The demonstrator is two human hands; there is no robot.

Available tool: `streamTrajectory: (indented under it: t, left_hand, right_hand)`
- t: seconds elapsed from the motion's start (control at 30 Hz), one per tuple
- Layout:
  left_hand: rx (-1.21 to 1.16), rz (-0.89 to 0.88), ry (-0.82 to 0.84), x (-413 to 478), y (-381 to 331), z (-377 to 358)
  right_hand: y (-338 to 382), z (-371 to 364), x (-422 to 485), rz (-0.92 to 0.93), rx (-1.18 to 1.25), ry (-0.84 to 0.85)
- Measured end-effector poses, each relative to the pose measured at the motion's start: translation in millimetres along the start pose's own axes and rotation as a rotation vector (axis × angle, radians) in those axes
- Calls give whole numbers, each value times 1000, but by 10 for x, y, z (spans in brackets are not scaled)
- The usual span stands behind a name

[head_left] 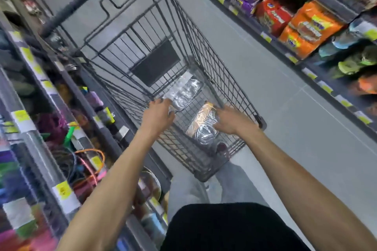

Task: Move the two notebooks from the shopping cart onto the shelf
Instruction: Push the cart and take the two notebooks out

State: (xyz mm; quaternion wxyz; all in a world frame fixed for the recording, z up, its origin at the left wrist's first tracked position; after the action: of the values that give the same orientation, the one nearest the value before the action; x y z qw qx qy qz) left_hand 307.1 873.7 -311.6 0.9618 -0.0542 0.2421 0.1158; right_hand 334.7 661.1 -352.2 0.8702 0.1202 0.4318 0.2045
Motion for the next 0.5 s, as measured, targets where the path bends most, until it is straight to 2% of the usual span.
streamTrajectory:
  t: [0.2,0.5]
  left_hand:
    - [-4,-112,35,773,120,-331]
    - [19,-168,255,1832,478,-1134]
  right_hand:
    - [-198,-463,623,-205,128,53]
    - [-482,-1399,1289,-434,506,20]
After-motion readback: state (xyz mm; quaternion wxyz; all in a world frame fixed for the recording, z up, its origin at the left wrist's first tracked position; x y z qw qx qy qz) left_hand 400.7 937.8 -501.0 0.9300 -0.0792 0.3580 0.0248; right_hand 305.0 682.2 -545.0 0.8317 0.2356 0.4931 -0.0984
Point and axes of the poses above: each hand's wrist, its own x-axis towards the middle knuckle, its own z-axis out of the back of the hand, y = z × x, the point moved 9 cm from there along x, towards the middle knuckle, and after that the axes turned 5 degrees about x, right-handed, at the moved point
